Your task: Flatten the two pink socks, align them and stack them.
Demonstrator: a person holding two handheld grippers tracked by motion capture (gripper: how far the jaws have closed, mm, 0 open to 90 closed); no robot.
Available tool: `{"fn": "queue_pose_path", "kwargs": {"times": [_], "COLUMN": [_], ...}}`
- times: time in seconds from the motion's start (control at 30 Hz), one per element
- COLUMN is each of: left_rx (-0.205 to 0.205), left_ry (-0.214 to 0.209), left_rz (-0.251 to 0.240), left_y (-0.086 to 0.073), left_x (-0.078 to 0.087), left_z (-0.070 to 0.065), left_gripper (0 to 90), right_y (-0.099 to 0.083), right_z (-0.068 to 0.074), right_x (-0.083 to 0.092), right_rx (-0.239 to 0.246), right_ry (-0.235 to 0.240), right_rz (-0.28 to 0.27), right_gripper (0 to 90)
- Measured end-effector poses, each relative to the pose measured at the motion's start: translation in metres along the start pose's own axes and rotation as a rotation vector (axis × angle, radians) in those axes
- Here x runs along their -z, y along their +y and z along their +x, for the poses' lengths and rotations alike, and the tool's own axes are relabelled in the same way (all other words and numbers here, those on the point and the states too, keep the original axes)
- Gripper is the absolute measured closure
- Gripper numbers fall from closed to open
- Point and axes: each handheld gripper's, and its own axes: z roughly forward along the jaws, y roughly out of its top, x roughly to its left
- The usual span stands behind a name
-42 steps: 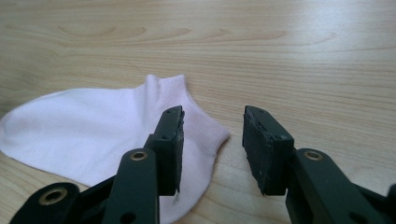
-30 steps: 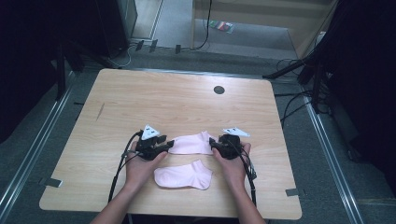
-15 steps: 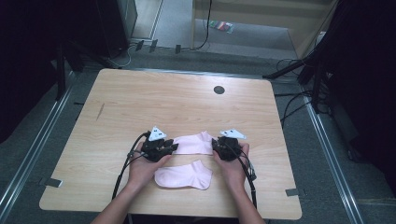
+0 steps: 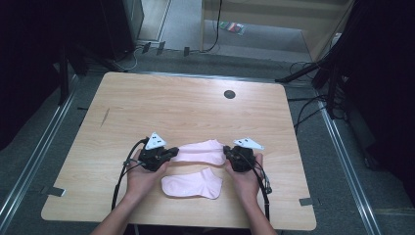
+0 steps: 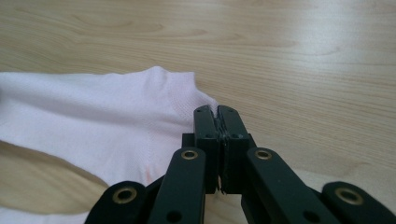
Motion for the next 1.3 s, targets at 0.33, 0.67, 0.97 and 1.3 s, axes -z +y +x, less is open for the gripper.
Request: {"fn": "queue_pose_path", "kwargs": {"times": [0.33,0.67,0.97,1.3], "left_rx": [-0.012,-0.070,-0.139,-0.141], "left_ry": [-0.040,-0.059,-0.058,-0.061], "left_rz": [-0.031,0.009,0.076,0.106], "left_y": [-0.015,-0.037,-0.053,-0.061], "left_x": [0.048,0.062,0.048,0.038], "left_z": [-0.015,-0.036,-0.040,-0.037], "left_gripper": [90.0,90.0,89.7,89.0], "right_y": [-0.006,-0.032,-0.050,-0.061], "right_z": [0.025,0.030,0.033,0.039], "right_x": [0.046,0.069,0.062,0.054], "right_rx": [0.054,0.063,0.071,0.074], "right_ry": [0.071,0.105,0.114,0.120], "right_rz": [-0.027,0.003,0.050,0.084], "right_gripper": [89.0,89.0,88.8,88.5]}}
